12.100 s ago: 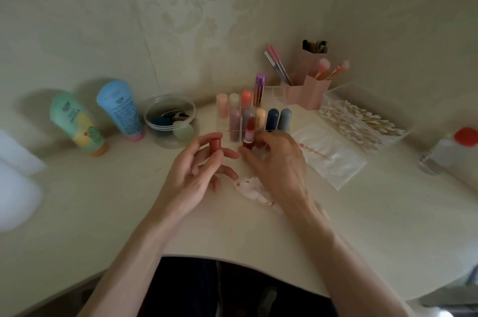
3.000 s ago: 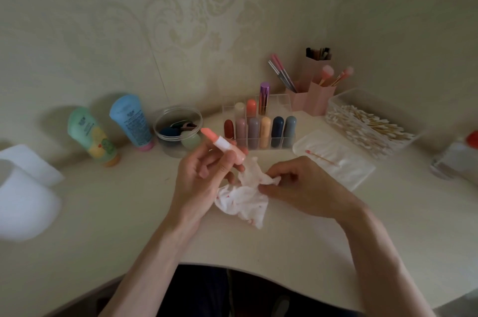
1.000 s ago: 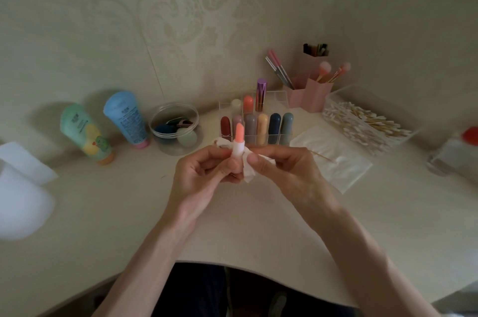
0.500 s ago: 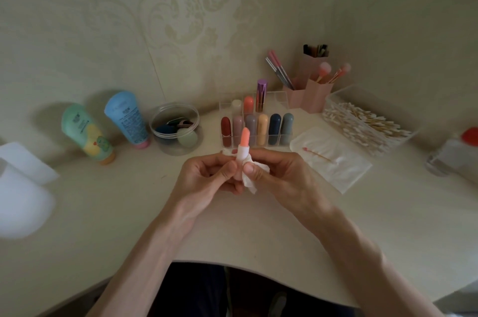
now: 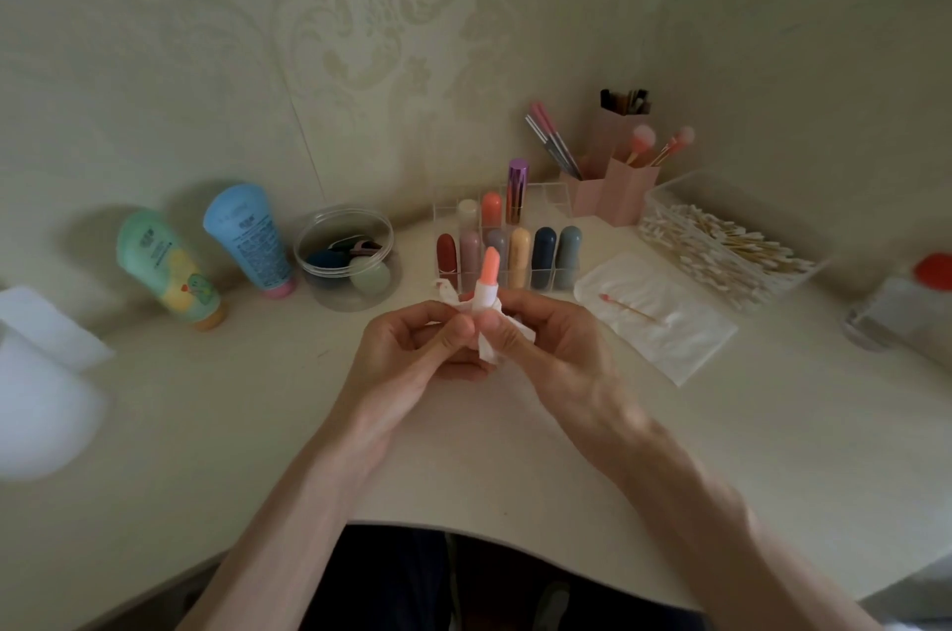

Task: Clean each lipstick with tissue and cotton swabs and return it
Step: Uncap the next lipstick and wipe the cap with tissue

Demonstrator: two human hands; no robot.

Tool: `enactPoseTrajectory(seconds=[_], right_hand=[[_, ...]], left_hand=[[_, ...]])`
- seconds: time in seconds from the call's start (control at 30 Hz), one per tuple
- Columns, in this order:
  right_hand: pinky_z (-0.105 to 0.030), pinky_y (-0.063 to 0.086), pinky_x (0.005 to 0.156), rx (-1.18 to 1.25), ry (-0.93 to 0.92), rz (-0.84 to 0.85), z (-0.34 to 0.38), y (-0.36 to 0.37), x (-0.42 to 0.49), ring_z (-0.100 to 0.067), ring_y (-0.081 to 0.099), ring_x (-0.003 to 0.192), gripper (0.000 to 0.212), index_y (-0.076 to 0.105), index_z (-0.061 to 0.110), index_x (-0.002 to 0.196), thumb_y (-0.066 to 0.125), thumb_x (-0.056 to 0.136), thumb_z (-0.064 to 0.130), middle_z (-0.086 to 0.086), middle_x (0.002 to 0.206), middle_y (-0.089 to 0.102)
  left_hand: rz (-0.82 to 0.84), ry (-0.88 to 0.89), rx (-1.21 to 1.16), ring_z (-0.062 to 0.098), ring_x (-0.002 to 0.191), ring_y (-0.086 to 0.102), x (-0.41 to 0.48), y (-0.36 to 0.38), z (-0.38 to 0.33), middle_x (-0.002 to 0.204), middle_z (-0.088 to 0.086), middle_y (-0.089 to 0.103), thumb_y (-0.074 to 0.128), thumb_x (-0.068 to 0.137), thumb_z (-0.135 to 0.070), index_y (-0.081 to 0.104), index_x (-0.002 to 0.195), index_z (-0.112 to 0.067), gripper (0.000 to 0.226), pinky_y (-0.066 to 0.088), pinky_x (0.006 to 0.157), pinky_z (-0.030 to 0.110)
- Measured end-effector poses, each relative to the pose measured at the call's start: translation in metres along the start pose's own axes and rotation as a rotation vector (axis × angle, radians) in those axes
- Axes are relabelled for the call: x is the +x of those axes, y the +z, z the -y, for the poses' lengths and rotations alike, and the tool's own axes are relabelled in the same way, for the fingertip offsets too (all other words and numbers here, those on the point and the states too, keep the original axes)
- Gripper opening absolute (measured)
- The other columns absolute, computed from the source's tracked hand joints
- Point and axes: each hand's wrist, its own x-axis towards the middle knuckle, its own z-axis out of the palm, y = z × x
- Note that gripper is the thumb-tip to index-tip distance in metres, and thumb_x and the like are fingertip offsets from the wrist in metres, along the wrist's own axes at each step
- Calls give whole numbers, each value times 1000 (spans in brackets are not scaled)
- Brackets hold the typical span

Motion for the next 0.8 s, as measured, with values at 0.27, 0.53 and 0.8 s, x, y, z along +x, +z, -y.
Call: enactPoseTrajectory(seconds=[0.27,0.53,0.8], right_hand=[[-35,58,79,-14,-24,-58,-3,3,4,-27,72,86,29,73,1,113,66,99,24,-13,98,76],[-36,61,77,56,-13,-135,-8,8,4,-32,76,93,29,74,3,114,72,94,24,-14,102,79],[-24,59,82,41,-10,-191,-5,4,3,-20,77,91,21,76,2,111,77,92,12,-11,98,80]], left_hand=[[-5,7,19,23,80,78,-2,2,-2,94,15,80,75,82,-17,78,106,-6,27,61,72,22],[-136,167,101,27,75,78,0,6,6,85,14,80,83,77,-10,79,97,0,23,60,70,24],[-220,302,254,25,73,78,-3,7,12,79,4,79,89,72,-25,79,88,-10,24,63,75,31]])
